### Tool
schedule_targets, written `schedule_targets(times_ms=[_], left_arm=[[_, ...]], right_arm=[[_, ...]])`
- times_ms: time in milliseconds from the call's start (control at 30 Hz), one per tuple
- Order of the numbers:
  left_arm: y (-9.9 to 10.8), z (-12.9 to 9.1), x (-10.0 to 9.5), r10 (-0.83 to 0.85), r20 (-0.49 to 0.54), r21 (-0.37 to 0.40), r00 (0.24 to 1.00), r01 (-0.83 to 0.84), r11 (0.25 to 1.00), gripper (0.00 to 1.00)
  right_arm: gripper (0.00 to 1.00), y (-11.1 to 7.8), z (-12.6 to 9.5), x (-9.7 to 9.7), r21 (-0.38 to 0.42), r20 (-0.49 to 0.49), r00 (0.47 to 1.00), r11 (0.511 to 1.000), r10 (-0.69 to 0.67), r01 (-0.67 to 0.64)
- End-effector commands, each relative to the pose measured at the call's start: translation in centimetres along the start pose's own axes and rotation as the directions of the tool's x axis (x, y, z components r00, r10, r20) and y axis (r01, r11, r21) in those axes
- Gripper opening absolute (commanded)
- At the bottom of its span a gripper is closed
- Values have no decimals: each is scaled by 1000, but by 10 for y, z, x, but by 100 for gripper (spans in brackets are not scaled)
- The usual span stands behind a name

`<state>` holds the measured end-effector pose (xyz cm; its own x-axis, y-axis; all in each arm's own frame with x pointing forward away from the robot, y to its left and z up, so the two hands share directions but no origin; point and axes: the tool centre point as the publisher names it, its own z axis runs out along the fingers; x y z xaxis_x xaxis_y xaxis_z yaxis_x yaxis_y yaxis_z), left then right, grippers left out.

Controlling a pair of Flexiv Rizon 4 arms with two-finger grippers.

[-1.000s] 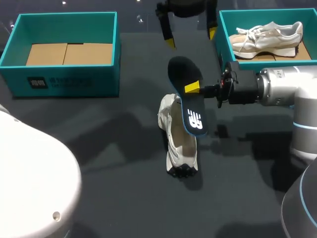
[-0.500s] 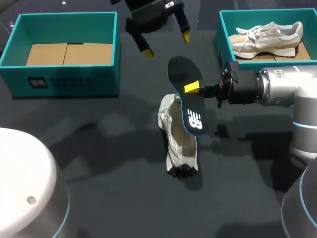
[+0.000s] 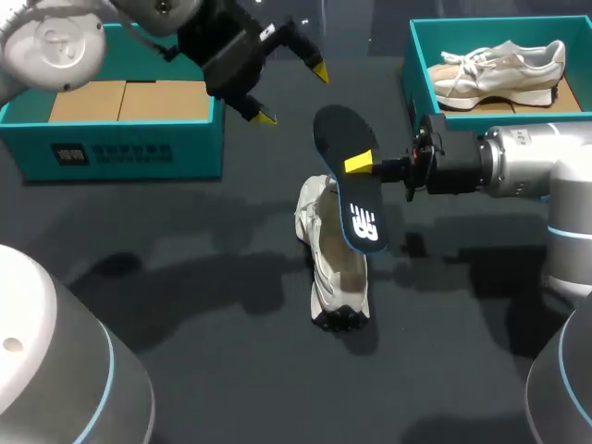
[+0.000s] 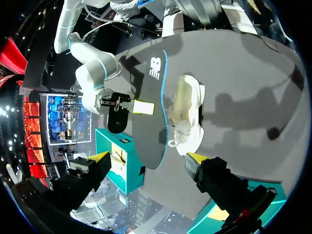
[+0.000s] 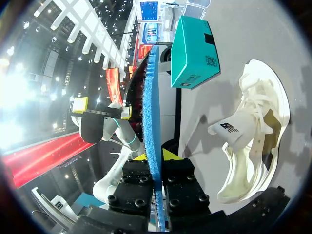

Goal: Take the shoe out of the shoebox, open the shoe tongue, remove and reinsert the insole, then place the shoe into the shoebox

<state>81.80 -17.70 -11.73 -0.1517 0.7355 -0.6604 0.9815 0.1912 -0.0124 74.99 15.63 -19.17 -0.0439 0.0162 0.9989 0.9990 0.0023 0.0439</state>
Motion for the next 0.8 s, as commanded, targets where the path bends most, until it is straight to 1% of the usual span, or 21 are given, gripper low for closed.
schedule_targets(times_ms=[33, 67, 133, 167, 600, 633, 667, 700, 767, 800], left_arm=[[-6, 6, 13, -11, 300, 12, 954, 8, 1000, 100], [-6, 7, 15, -30, 327, 7, 945, 30, 1000, 100], [-6, 8, 20, -38, 400, 26, 916, 30, 999, 100], [-6, 8, 22, -41, 418, 37, 907, 28, 999, 100], [-6, 8, 22, -41, 418, 37, 907, 28, 999, 100], [-10, 12, 23, -17, 443, 31, 896, 3, 999, 100], [-13, 19, 25, -42, 446, 47, 894, 23, 999, 100], [-14, 24, 26, -23, 469, 31, 883, 9, 999, 100], [-15, 31, 30, -59, 494, 52, 868, 39, 998, 100], [-16, 34, 32, -54, 517, 49, 854, 34, 998, 100]], right_arm=[[0, -1, 1, 0, -2, 1, 1000, 1000, 0, 0], [0, -1, 1, 0, -2, 1, 1000, 1000, 0, 0], [0, -1, 1, 0, -2, 1, 1000, 1000, 0, 0], [0, -1, 1, 0, -2, 1, 1000, 1000, 0, 0], [0, -1, 1, 0, -2, 1, 1000, 1000, 0, 0], [0, -1, 1, 0, -2, 1, 1000, 1000, 0, 0], [0, -1, 1, 0, -2, 1, 1000, 1000, 0, 0], [0, -1, 1, 0, -2, 1, 1000, 1000, 0, 0], [0, -1, 1, 0, -2, 1, 1000, 1000, 0, 0], [0, -1, 1, 0, -2, 1, 1000, 1000, 0, 0]])
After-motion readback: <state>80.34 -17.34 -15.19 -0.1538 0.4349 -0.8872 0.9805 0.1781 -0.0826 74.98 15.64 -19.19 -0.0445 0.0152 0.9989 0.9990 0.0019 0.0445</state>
